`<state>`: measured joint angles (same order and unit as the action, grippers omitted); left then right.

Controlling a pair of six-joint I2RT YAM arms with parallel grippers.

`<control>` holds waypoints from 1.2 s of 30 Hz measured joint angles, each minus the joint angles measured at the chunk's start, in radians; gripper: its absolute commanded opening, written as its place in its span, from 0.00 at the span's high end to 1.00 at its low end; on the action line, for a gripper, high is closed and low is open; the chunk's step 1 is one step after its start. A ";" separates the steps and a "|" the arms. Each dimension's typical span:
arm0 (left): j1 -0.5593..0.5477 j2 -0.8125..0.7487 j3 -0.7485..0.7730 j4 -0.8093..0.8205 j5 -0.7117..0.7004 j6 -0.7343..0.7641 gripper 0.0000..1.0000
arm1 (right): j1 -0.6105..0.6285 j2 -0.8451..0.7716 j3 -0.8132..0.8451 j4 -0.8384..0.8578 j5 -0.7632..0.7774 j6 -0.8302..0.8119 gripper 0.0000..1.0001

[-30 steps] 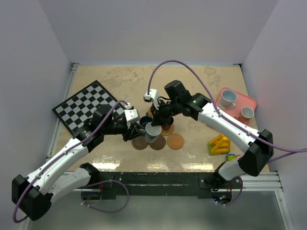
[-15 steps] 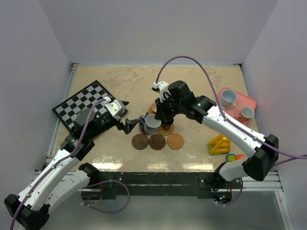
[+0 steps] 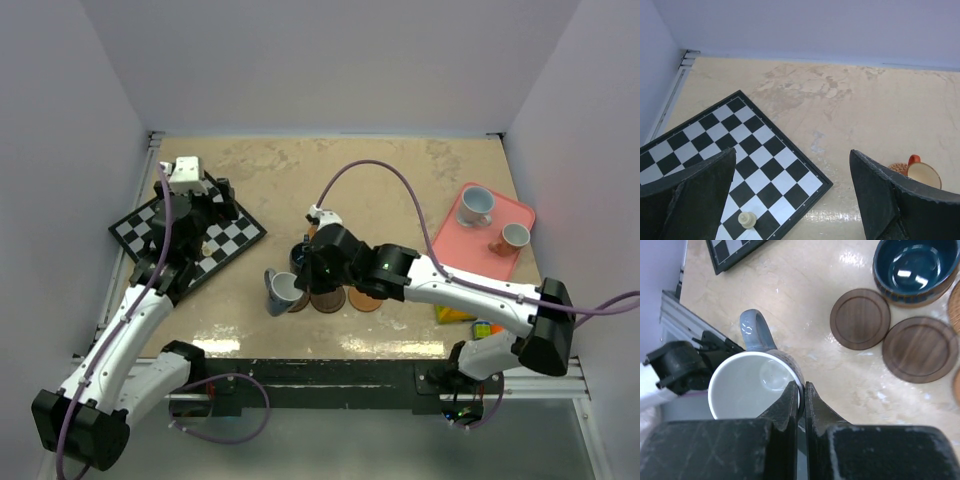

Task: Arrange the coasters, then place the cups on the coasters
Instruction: Place the cup on the coaster.

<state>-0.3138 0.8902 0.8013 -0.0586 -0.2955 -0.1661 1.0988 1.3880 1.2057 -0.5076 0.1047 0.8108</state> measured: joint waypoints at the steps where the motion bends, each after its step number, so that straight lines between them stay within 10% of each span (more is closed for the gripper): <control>1: 0.016 -0.001 -0.001 -0.003 -0.005 -0.011 0.00 | 0.015 0.014 0.000 0.003 0.019 0.032 1.00; 11: 0.026 -0.029 -0.009 -0.012 -0.014 -0.034 0.00 | 0.142 0.349 0.200 -0.156 0.270 0.283 1.00; 36: 0.026 -0.027 -0.013 -0.015 -0.023 -0.032 0.00 | 0.119 0.444 0.309 -0.314 0.474 0.337 1.00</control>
<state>-0.2878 0.8631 0.7883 -0.0738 -0.3183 -0.1986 1.2182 1.8324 1.5143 -0.8219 0.5789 1.1481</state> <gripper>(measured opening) 0.997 0.048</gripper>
